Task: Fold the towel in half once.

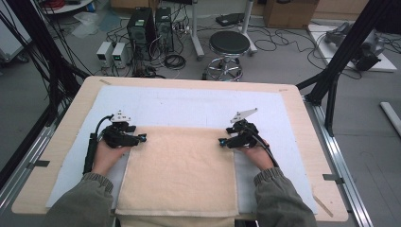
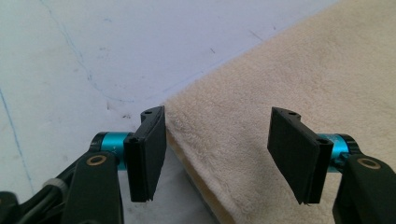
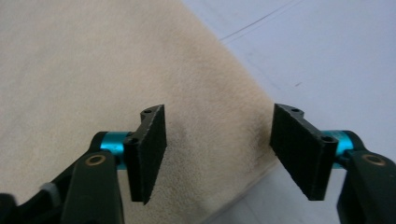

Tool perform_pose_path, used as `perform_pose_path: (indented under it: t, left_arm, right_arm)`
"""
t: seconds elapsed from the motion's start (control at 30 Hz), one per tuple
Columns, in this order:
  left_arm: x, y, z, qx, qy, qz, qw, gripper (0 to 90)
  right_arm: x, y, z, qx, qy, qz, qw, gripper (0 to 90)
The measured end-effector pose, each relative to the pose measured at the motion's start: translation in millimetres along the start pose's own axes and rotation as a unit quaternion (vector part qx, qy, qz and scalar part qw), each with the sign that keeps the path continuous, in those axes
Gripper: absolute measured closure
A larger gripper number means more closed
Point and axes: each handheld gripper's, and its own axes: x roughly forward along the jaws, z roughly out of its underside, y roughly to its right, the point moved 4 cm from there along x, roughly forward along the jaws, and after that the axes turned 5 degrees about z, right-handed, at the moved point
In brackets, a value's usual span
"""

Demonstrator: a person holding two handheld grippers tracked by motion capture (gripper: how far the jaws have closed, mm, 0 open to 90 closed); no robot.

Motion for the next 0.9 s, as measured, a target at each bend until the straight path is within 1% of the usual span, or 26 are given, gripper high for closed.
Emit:
perform_pose_path:
  t: [0.07,0.1,0.17,0.2,0.23,0.27,0.3,0.33,0.37,0.4,0.47,0.5,0.53,0.57,0.63,0.67,0.7,0.83,0.9]
  left_arm:
    - [3.6,-0.5,2.2,0.001,-0.013,0.004,0.9999,37.8]
    - [6.5,0.1,4.3,-0.003,-0.021,0.008,0.9997,39.0]
    - [6.7,0.7,4.7,0.001,-0.022,0.008,0.9997,42.5]
    - [6.5,1.9,4.4,-0.001,-0.02,0.013,0.9997,46.5]
    - [6.1,3.1,4.4,0.004,-0.022,0.022,0.9995,55.6]
    - [6.5,4.8,4.1,0.009,-0.023,0.023,0.9994,61.4]
    - [7.0,7.0,3.8,0.012,-0.024,0.032,0.9991,66.9]
    - [7.5,7.9,3.4,0.014,-0.023,0.031,0.9991,73.1]
    - [7.7,8.3,2.8,0.018,-0.024,0.03,0.9991,75.3]
    - [8.5,8.1,1.8,0.017,-0.018,0.027,0.9993,78.0]
    - [8.7,4.5,-1.9,0.015,-0.014,0.014,0.9997,80.4]
    - [8.8,2.2,-5.5,0.01,-0.014,0.008,0.9998,80.9]
    - [8.9,0.6,-10.2,0.007,-0.005,0.001,1.0,81.1]
    - [8.5,-1.1,-16.7,0.002,0.001,-0.004,1.0,81.2]
    - [7.8,-3.5,-31.2,0.007,0.013,-0.019,0.9997,81.4]
    - [6.3,-5.0,-43.6,0.005,0.023,-0.025,0.9994,81.4]
    - [4.3,-6.3,-53.8,0.005,0.031,-0.029,0.9991,81.4]
    - [-3.7,-9.8,-94.5,0.02,0.047,-0.042,0.9978,81.4]
    - [-7.0,-11.2,-114.5,0.03,0.056,-0.05,0.9967,81.3]
  right_arm:
    - [2.6,-1.6,1.0,-0.005,-0.005,0.002,1.0,42.3]
    - [2.4,-2.1,1.0,-0.003,-0.006,0.0,1.0,45.7]
    - [1.3,-2.2,1.2,-0.002,-0.007,-0.005,1.0,53.5]
    - [1.0,-2.1,1.4,-0.003,-0.007,-0.004,1.0,58.5]
    - [0.3,-3.2,1.7,-0.002,-0.009,-0.008,0.9999,63.1]
    - [0.4,-3.5,1.6,-0.005,-0.008,-0.011,0.9999,67.5]
    - [-0.1,-4.5,1.2,-0.003,-0.011,-0.014,0.9998,73.1]
    - [0.3,-6.1,0.6,-0.005,-0.014,-0.018,0.9997,76.1]
    - [0.5,-6.8,0.1,-0.009,-0.015,-0.019,0.9997,78.4]
    - [0.2,-7.2,-0.8,-0.012,-0.018,-0.019,0.9996,80.3]
    - [0.5,-5.2,-4.1,-0.012,-0.016,-0.016,0.9997,82.2]
    - [-0.5,-3.1,-7.6,-0.013,-0.018,-0.009,0.9997,82.7]
    - [-1.9,-0.3,-11.9,-0.015,-0.009,0.002,0.9998,83.0]
    - [-3.4,3.7,-17.1,-0.013,-0.006,0.008,0.9999,83.1]
    - [-7.3,13.3,-30.3,-0.013,-0.001,0.028,0.9995,83.4]
    - [-9.0,17.4,-35.9,-0.011,0.001,0.033,0.9994,83.4]
    - [-12.6,24.1,-45.1,-0.011,0.003,0.041,0.9991,83.4]
    - [-28.3,41.7,-71.0,-0.018,0.009,0.07,0.9974,83.6]
    - [-40.8,51.6,-86.3,-0.019,0.024,0.09,0.9955,83.5]
